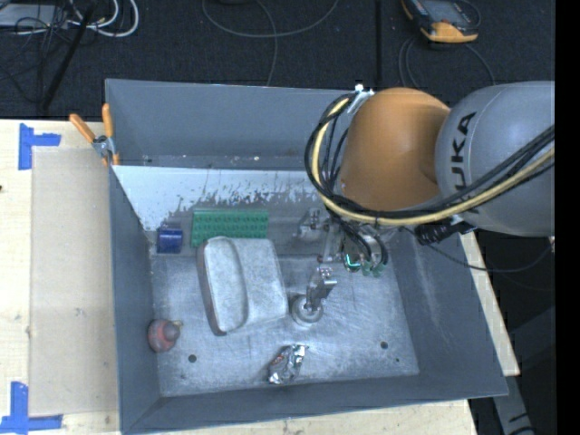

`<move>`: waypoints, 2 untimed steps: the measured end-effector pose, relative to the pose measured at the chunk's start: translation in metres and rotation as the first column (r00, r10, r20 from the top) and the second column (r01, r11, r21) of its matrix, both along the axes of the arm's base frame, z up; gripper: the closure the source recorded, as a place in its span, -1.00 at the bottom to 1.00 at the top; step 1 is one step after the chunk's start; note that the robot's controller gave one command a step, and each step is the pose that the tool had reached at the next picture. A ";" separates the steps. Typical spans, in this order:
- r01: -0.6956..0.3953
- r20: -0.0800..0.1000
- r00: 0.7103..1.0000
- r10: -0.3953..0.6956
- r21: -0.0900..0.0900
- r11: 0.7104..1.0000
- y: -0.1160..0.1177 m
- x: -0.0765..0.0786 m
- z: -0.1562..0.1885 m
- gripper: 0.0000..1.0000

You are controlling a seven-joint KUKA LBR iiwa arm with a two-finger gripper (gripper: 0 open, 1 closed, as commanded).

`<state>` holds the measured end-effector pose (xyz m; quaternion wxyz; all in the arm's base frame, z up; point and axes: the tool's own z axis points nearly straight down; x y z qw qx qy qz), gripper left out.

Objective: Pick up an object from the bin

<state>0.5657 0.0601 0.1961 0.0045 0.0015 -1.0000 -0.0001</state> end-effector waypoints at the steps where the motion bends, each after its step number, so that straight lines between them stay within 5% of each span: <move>1: -0.237 -0.001 0.972 0.237 0.001 0.972 0.000 -0.062 -0.098 -1.00; 2: -0.529 0.007 0.849 0.529 0.000 0.849 0.025 -0.070 -0.125 -1.00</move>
Offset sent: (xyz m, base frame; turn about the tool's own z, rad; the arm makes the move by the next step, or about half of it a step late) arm -0.0595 -0.0001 -0.0952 -0.2385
